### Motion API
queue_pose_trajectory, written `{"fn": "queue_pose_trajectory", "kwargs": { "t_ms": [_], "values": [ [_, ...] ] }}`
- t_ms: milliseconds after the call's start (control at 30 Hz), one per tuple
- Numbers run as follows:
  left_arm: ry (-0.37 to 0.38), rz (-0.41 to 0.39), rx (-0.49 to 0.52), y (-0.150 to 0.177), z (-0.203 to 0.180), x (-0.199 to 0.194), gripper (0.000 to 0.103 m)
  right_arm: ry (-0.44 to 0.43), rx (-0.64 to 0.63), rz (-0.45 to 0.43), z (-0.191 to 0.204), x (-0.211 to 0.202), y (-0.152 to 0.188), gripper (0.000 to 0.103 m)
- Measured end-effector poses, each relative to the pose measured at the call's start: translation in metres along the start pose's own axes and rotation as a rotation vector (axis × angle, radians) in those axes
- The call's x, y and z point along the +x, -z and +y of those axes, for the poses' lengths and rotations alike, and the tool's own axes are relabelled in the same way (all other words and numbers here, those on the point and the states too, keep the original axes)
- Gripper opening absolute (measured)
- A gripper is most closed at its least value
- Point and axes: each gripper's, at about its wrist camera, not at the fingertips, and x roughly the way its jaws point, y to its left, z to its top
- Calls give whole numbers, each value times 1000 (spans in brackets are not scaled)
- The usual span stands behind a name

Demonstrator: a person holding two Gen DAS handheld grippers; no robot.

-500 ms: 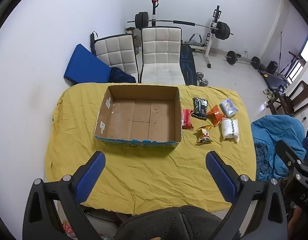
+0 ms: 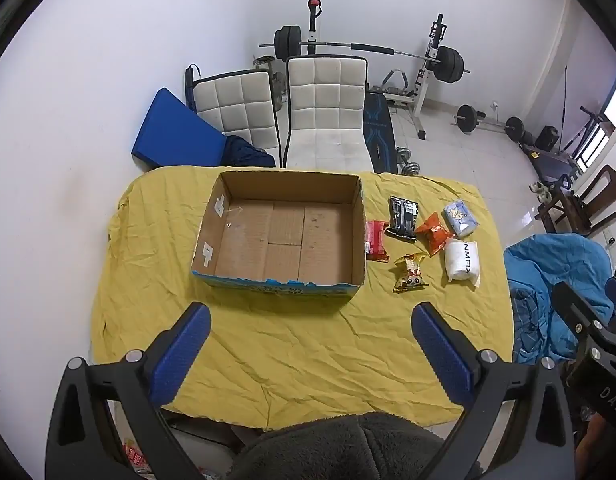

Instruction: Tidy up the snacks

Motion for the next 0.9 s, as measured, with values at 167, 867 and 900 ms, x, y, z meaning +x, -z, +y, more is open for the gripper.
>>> {"fn": "queue_pose_trajectory", "kwargs": {
  "t_ms": [167,867,900],
  "values": [
    [-1,-2,-7,1,1,4,103,3,-3,-3,2,0,-1,103],
    [2,-27,-11,-13,7,-4,103,7,2,-26,6,-16,-28,103],
    [2,-28,-10,-14,7,-4,103,6,2,-27,7,-17,-30,103]
  ]
}}
